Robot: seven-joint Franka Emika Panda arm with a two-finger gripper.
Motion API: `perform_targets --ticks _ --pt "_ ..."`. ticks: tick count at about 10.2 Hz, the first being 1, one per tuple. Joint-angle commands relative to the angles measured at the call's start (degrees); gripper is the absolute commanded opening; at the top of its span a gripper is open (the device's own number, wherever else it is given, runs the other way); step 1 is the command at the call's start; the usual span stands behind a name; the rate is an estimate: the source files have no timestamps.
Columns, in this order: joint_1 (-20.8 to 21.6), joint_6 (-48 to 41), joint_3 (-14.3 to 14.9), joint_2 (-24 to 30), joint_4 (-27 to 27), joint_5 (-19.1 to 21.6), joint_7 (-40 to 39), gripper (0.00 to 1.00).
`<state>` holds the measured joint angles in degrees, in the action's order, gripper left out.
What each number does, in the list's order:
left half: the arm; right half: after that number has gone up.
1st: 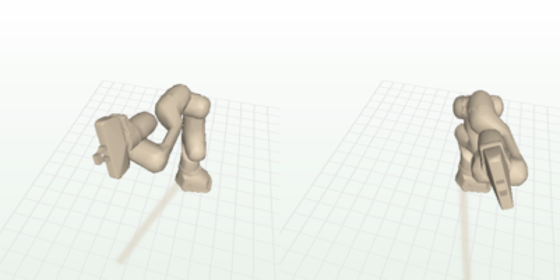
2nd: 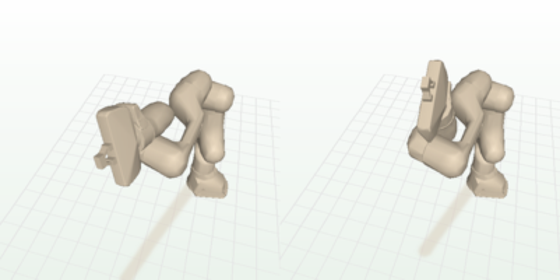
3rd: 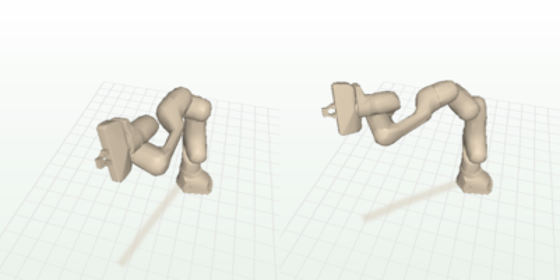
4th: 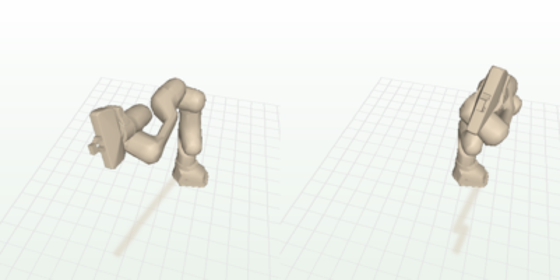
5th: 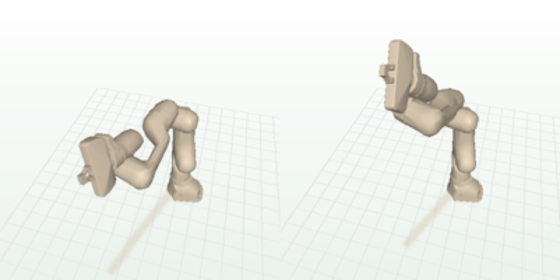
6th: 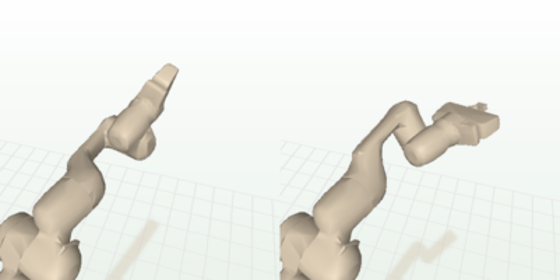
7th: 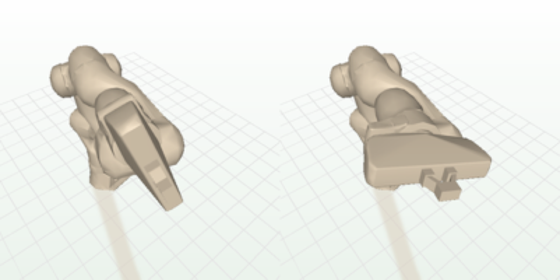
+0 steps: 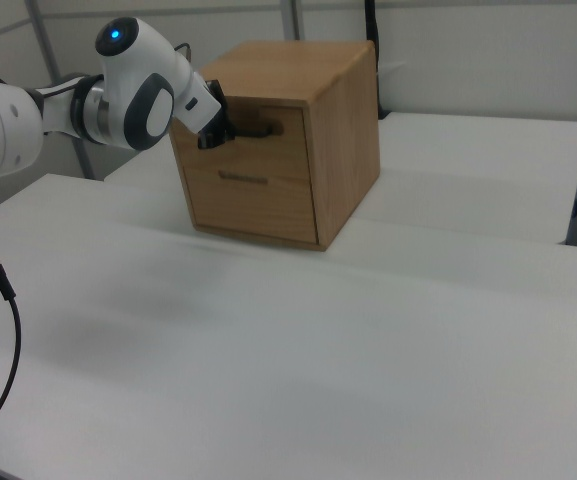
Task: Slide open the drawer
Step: 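Pull the handle outward, sliding the upper drawer out of the cabinet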
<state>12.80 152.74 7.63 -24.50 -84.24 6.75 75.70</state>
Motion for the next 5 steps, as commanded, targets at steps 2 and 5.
perform_targets --ticks 2,5 --pt "-0.14 -0.69 -1.12 19.97 -23.11 0.72 -8.1 0.0" --pt "-0.93 -8.14 -1.12 30.89 -32.28 4.39 -15.38 0.0"
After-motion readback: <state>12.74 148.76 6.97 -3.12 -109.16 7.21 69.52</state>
